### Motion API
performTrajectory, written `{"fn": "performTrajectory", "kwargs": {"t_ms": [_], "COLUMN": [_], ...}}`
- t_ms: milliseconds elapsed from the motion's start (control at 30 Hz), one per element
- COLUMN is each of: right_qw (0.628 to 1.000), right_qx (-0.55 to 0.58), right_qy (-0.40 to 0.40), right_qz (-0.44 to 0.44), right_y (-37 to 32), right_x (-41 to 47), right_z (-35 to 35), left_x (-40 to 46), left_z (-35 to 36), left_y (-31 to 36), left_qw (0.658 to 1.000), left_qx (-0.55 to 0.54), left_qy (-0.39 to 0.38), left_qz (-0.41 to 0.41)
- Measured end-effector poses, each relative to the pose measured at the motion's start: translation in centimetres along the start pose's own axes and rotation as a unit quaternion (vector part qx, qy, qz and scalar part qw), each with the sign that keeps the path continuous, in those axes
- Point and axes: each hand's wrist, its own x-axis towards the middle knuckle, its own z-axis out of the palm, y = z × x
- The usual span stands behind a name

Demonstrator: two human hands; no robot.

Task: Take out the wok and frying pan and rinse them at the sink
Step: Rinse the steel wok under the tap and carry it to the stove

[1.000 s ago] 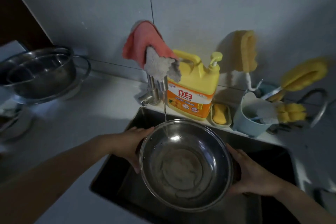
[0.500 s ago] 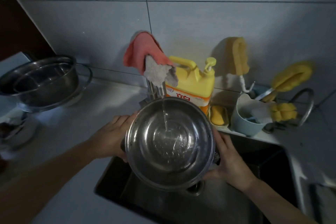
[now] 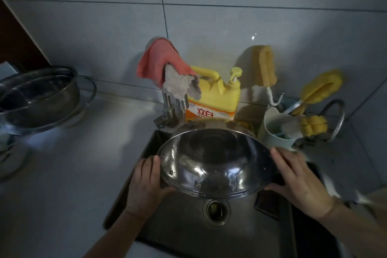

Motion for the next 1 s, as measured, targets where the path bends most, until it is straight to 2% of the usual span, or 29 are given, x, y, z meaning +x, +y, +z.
{"fn": "performTrajectory", "kwargs": {"t_ms": [200,367,500,633,700,767,833,900,1000], "right_qw": [0.996,0.985,0.978,0.987,0.994,0.997,0.990,0.968,0.934], "right_qx": [-0.035,-0.090,-0.114,-0.110,-0.090,-0.068,-0.035,0.021,0.100], "right_qy": [0.083,0.136,0.160,0.115,0.060,-0.020,-0.115,-0.218,-0.302], "right_qz": [-0.010,-0.058,-0.067,-0.033,0.000,0.030,0.069,0.120,0.161], "right_y": [-0.8,-0.8,-1.1,-1.4,-1.2,-0.7,0.1,1.0,2.3], "right_x": [-0.9,1.1,2.8,2.5,1.9,1.3,0.5,-0.3,-0.8], "right_z": [-4.6,-10.1,-13.4,-14.0,-13.4,-12.6,-11.5,-10.2,-7.9], "left_x": [2.4,6.9,9.2,8.2,7.1,5.8,4.6,3.8,3.1], "left_z": [-1.9,-6.8,-9.1,-8.9,-8.4,-7.2,-6.0,-4.8,-3.6], "left_y": [0.8,2.5,3.2,3.6,4.3,4.8,5.4,5.8,5.6], "left_qw": [0.993,0.973,0.966,0.985,0.996,0.997,0.983,0.960,0.916], "left_qx": [0.021,0.007,0.017,-0.010,-0.033,-0.066,-0.098,-0.128,-0.168], "left_qy": [0.099,0.209,0.236,0.156,0.072,-0.044,-0.153,-0.245,-0.361], "left_qz": [0.055,0.093,0.099,0.068,0.042,0.004,-0.025,-0.047,-0.059]}}
